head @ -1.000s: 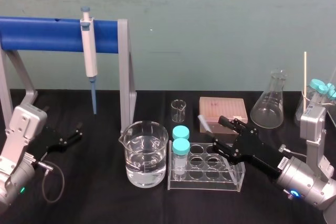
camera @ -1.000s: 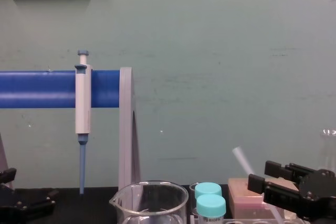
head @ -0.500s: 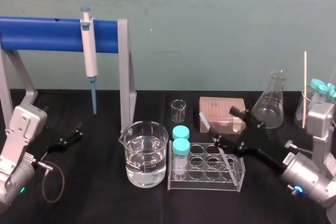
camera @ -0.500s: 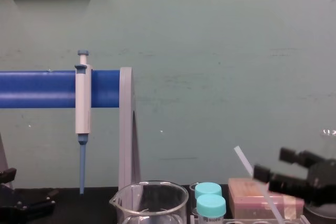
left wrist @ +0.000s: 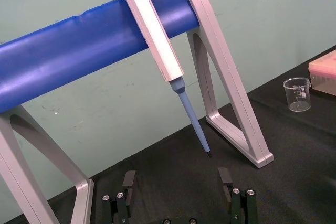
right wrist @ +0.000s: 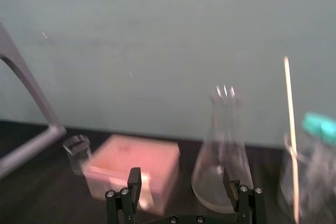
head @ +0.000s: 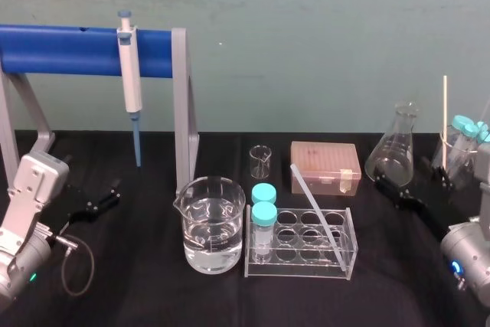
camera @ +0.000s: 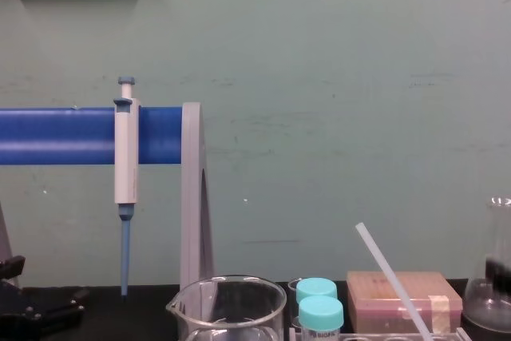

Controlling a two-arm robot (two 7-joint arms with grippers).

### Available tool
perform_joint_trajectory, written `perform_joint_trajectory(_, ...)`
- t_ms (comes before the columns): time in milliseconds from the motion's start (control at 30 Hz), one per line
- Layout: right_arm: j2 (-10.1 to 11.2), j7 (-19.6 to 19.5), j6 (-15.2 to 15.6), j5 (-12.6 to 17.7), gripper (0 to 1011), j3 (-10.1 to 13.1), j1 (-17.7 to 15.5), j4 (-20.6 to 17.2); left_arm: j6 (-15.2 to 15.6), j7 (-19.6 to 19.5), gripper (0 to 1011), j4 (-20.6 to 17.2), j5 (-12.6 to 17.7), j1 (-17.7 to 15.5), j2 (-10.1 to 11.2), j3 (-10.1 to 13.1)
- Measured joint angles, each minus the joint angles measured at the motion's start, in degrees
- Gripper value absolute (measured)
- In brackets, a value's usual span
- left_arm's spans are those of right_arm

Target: Pick up the stirring rod with one hand, then place it down.

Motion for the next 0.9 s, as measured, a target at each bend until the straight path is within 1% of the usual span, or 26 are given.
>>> perform_joint_trajectory(33, -0.3, -0.7, 1.5, -0.3, 1003, 0.0, 0.0, 0.5, 0.0, 0.0, 1000, 0.0, 0.0, 0.0, 0.0, 0.0)
perform_joint_trajectory(100, -0.7, -1.1, 3.2, -0.6, 1003, 0.1, 0.2, 1.3, 0.0, 0.0, 1000, 0.0, 0.0, 0.0, 0.0, 0.0)
perform_joint_trajectory(267, -1.2, -1.0, 4.8, -1.5, 1003, 0.0, 0.9, 2.6, 0.0, 0.0, 1000, 0.0, 0.0, 0.0, 0.0, 0.0)
perform_joint_trajectory(900, -1.1, -1.0, 4.5, -1.3, 1003, 0.0, 0.8, 2.4, 0.0, 0.0, 1000, 0.0, 0.0, 0.0, 0.0, 0.0)
